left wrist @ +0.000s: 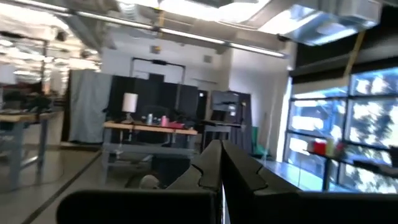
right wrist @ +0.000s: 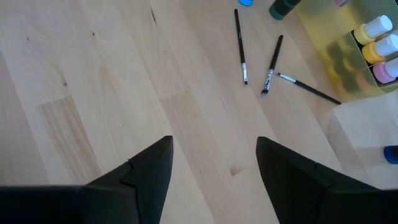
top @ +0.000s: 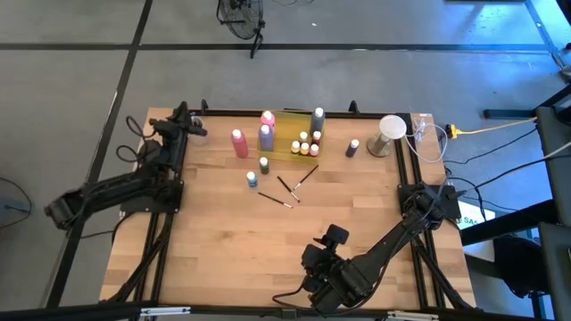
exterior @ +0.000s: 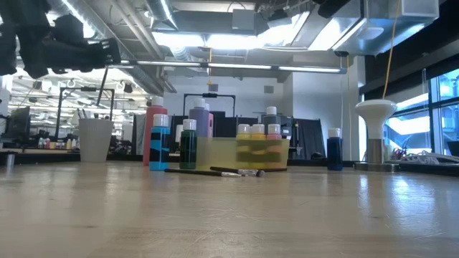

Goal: Pick & Place Paint Supplies
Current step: Put the silver paintbrush into the white cup, then put the large dark pink paint bottle into the yellow bin, then put the silver paintbrush into the white cup

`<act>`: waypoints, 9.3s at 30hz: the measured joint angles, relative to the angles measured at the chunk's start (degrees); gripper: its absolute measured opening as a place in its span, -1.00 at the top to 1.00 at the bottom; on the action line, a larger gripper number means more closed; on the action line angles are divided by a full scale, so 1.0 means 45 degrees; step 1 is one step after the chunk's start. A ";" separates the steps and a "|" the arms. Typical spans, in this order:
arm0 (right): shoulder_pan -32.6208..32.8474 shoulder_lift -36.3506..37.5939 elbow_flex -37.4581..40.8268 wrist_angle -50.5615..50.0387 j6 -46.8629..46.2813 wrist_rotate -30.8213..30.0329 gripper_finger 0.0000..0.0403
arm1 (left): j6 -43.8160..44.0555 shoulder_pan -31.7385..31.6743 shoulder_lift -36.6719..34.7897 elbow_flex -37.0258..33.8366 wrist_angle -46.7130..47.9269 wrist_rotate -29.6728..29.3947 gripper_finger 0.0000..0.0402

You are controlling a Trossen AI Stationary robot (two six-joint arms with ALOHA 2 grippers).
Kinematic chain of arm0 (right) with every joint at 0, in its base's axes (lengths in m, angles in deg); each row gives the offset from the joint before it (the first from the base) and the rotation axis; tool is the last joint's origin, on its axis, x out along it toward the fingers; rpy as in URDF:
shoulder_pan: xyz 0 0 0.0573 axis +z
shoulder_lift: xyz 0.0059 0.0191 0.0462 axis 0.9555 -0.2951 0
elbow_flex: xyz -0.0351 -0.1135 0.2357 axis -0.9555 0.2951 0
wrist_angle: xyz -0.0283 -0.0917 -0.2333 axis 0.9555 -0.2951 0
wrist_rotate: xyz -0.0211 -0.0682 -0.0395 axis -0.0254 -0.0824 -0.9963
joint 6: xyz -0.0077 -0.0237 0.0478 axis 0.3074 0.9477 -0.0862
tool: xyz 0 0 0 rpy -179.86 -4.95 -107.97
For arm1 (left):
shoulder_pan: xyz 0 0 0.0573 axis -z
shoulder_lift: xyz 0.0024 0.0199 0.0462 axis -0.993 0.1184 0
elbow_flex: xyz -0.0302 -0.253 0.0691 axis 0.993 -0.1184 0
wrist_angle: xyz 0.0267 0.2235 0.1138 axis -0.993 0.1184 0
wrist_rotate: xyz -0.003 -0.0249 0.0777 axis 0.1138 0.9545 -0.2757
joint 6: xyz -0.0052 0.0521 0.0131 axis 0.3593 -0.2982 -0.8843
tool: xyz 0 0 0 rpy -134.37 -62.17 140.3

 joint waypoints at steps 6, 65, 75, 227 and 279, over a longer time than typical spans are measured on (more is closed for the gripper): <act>0.0000 0.0000 0.0000 0.0055 0.0005 -0.0004 -0.16 | 0.0051 -0.1574 0.0636 0.0000 -0.0108 0.1059 0.99; -0.0549 0.0000 0.0000 0.1088 0.1130 0.0899 -0.16 | 0.1335 -0.1989 0.0792 0.0005 0.0875 0.7774 0.27; -0.0530 0.0000 0.0000 0.1404 0.1020 0.1340 -0.16 | 0.1425 -0.1048 0.0479 0.3782 0.8733 1.2146 0.31; -0.0034 -0.0005 0.0000 0.1530 0.0942 0.1331 -0.16 | -0.1566 0.2722 0.7824 1.0409 1.3518 0.9959 0.43; 0.0117 -0.0005 0.0000 0.1669 0.1180 0.1331 -0.16 | -0.1875 0.3231 0.6158 1.0409 1.3038 0.9202 -0.44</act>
